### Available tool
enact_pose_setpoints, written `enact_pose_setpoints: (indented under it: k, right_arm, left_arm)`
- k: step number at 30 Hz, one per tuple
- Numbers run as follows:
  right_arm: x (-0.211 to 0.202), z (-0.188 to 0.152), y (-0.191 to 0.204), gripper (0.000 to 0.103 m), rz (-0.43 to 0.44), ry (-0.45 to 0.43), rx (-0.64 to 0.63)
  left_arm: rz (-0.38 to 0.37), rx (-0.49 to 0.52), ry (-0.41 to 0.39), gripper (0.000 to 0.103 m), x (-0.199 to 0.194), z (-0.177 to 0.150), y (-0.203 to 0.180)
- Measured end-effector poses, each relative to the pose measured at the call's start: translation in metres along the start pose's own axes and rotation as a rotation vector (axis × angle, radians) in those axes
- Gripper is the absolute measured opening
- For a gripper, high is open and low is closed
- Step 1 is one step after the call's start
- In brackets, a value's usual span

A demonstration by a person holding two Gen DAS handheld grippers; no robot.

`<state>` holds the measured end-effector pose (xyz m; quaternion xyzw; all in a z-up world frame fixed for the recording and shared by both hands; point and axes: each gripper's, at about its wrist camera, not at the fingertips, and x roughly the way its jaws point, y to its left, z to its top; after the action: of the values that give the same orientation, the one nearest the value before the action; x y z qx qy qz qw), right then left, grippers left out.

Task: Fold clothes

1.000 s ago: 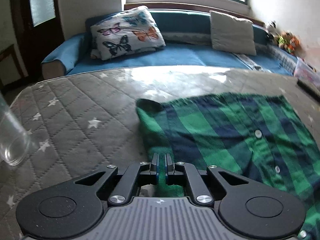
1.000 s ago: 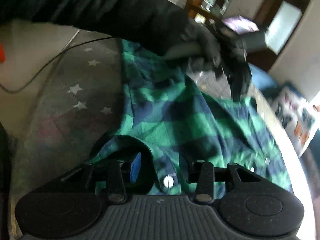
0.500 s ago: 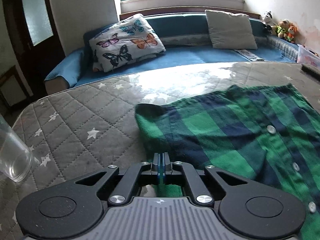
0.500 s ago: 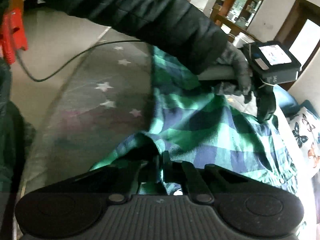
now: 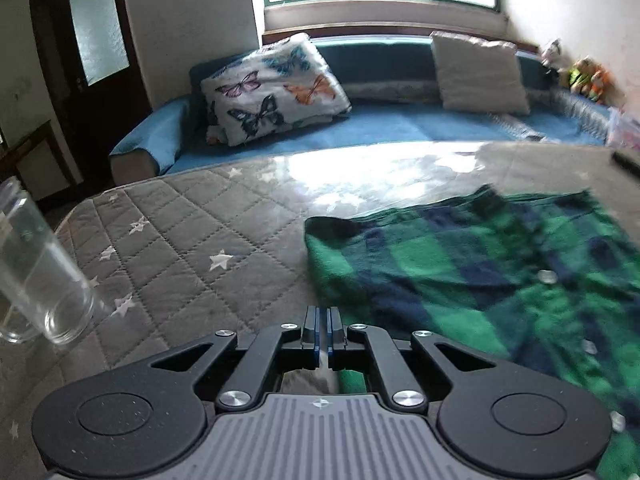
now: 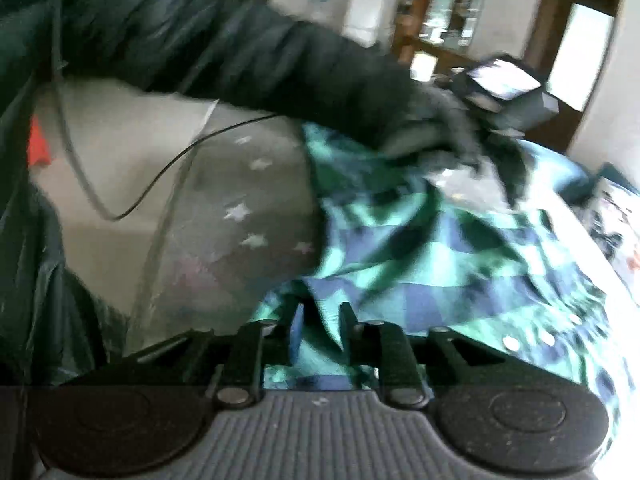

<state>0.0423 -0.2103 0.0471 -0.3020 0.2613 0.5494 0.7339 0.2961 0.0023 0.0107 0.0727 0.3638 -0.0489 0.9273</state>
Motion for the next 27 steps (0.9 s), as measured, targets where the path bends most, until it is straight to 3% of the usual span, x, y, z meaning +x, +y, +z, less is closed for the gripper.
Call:
enact_pose_setpoints:
  k: [9, 14, 19, 27]
  right_arm:
    - [-0.013, -0.034, -0.025, 0.021, -0.123, 0.087, 0.282]
    - [-0.01, -0.056, -0.011, 0.022, -0.08, 0.123, 0.37]
    - [-0.029, -0.06, -0.001, 0.025, -0.065, 0.08, 0.407]
    - [-0.065, -0.083, -0.063, 0.027, -0.367, 0.015, 0.589]
  left_arm:
    - [-0.203, 0.153, -0.062, 0.006, -0.095, -0.06, -0.046]
    - [-0.322, 0.187, -0.057, 0.007, -0.126, -0.1, -0.077]
    - [-0.352, 0.245, -0.059, 0.007, -0.142, -0.119, -0.101]
    - [-0.452, 0.216, -0.082, 0.007, -0.137, -0.107, -0.139]
